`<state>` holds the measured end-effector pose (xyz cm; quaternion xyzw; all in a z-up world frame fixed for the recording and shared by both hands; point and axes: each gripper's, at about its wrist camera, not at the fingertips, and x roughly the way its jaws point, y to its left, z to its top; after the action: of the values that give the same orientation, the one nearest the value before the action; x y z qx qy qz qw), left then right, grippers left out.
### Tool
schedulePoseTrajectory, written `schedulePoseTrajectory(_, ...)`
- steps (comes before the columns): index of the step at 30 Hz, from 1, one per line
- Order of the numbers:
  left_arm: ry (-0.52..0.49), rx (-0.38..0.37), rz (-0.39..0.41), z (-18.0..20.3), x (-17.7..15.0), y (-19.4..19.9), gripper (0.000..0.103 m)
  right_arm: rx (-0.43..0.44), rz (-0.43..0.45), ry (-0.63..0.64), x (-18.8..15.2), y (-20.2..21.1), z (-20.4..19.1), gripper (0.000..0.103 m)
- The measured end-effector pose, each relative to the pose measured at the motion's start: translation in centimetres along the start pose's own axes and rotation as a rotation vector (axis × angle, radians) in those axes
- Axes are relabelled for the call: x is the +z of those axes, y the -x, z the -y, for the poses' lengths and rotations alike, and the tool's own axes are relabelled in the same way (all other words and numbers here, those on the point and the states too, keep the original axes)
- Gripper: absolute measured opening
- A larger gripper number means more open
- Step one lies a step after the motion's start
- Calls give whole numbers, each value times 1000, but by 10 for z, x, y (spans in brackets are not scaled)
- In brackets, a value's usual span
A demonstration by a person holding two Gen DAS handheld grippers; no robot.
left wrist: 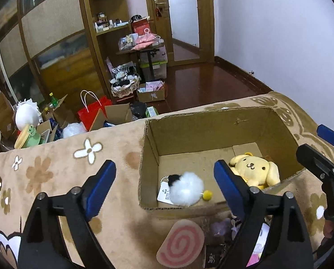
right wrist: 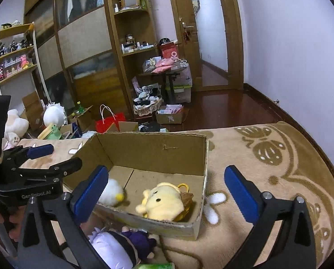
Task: Organize soft objects
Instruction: 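Drop the penguin plush into the box with the left tool while the right tool drops the dog plush, then lower the left tool onto the pink swirl cushion while the right tool grasps the white-haired doll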
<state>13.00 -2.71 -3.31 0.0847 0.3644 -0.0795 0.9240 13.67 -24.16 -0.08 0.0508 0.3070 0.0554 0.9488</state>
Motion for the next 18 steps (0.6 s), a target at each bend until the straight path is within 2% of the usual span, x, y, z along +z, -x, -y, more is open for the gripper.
schedulePoseTrajectory(8, 4, -1, 20, -8, -7, 38, 94, -29, 5, 9, -7, 26, -11, 103)
schedulePoseTrajectory(18, 27, -10, -23, -18, -22, 66, 94, -59, 0, 19, -22, 53, -26, 103)
